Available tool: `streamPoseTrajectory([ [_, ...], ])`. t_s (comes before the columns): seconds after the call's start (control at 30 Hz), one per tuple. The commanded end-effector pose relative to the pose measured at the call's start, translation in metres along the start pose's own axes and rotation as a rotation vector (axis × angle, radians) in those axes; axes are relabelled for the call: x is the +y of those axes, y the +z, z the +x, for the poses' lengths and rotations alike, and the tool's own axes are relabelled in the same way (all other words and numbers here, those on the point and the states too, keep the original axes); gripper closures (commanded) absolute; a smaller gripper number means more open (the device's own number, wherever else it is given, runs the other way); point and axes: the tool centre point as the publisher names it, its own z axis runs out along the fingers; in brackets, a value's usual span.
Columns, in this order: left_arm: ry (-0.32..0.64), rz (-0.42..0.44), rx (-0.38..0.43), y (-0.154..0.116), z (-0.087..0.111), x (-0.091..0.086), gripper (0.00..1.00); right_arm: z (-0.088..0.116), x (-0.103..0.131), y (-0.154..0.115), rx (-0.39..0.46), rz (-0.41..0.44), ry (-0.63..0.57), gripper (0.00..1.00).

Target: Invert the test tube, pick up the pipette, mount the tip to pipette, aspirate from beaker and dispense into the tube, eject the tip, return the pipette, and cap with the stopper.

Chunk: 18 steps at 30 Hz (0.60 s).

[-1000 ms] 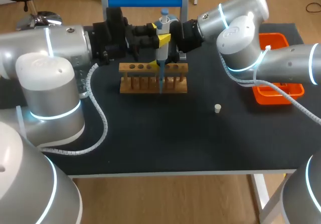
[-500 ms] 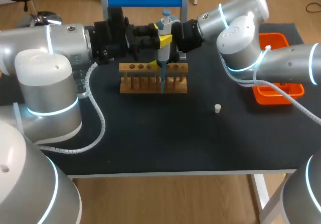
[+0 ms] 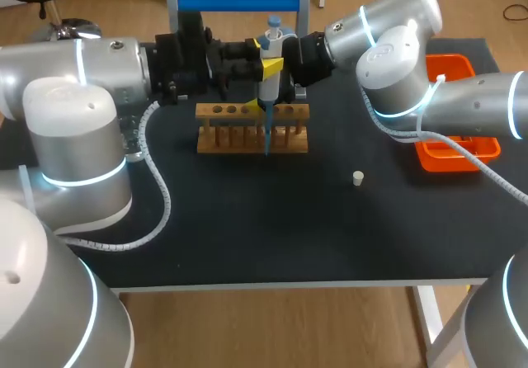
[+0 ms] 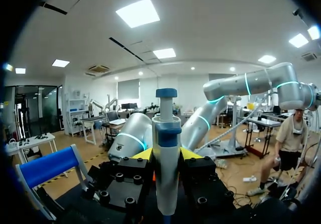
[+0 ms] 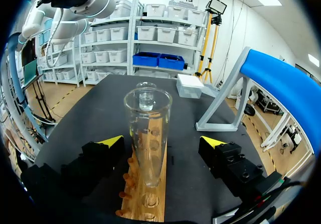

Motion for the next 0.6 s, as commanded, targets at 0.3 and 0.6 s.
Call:
streamPoseTrajectory([
  [0.3, 0.001, 0.000, 0.003, 0.000, -0.001, 0.000, 1.00, 0.000, 0.000, -0.003, 0.001, -0.002, 0.001, 0.00],
  [0.6, 0.001, 0.000, 0.003, 0.000, -0.001, 0.000, 1.00, 0.012, -0.012, -0.033, -0.018, -0.034, 0.015, 0.00],
])
